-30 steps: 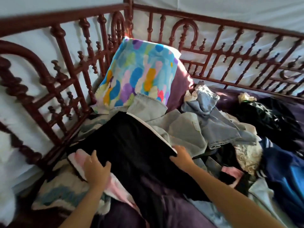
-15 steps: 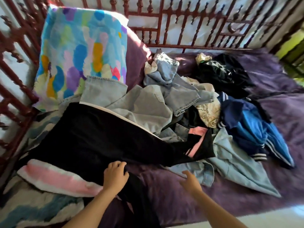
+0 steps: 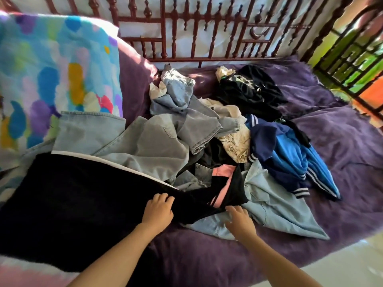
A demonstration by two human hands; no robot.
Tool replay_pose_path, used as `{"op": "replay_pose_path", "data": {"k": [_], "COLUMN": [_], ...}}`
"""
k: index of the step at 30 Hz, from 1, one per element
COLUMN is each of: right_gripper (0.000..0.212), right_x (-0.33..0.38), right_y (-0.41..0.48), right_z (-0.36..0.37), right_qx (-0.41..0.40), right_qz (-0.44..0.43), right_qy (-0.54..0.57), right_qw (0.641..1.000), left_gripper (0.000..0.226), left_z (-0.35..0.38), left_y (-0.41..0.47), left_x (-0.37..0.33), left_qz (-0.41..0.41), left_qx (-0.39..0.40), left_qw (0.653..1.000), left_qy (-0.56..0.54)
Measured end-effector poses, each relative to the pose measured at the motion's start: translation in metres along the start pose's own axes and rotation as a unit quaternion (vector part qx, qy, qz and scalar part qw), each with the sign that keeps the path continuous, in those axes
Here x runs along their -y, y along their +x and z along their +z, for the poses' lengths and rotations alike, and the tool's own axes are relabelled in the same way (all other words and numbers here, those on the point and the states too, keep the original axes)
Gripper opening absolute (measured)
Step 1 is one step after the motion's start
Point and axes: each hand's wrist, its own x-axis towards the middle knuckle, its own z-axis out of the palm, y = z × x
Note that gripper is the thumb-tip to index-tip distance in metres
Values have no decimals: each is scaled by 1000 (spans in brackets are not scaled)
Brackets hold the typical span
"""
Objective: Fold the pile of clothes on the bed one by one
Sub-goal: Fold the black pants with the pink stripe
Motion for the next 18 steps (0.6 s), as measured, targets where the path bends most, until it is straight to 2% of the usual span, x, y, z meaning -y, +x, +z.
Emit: {"op": "replay_pose_path", "data": {"k": [3, 6, 8, 10, 12, 14, 18], "right_gripper": [58, 71, 76, 76, 73, 65, 51], "right_x": [-18, -33, -38, -44, -45, -49, -51], "right_y": [20, 46, 64, 81, 89, 93, 90], "right_z": [0, 3, 2, -2, -10, -17, -27], "right_qx": [1, 17, 25, 25, 20, -26, -92], "right_qz": [-102, -184, -220, -246, -278, -331, -364], "right_qy": [-138, -194, -223, -242, -247, -239, -170], "right_qw": [985, 964, 949, 938, 928, 913, 911], "left_gripper": [52, 59, 63, 54, 39, 34, 33], "left_z": [10, 21, 26, 27, 26, 21, -18], "left_y": [17, 34, 47, 59, 64, 64, 54], "left_x": [-31, -64, -79, -89, -92, -91, -76], "left_qz": [35, 48, 22, -30, -44, -23, 12], "left_qx": [25, 68, 102, 140, 163, 150, 49], "left_qw": [999, 996, 993, 985, 978, 983, 996], "left_qy": [9, 31, 64, 94, 122, 100, -75]}}
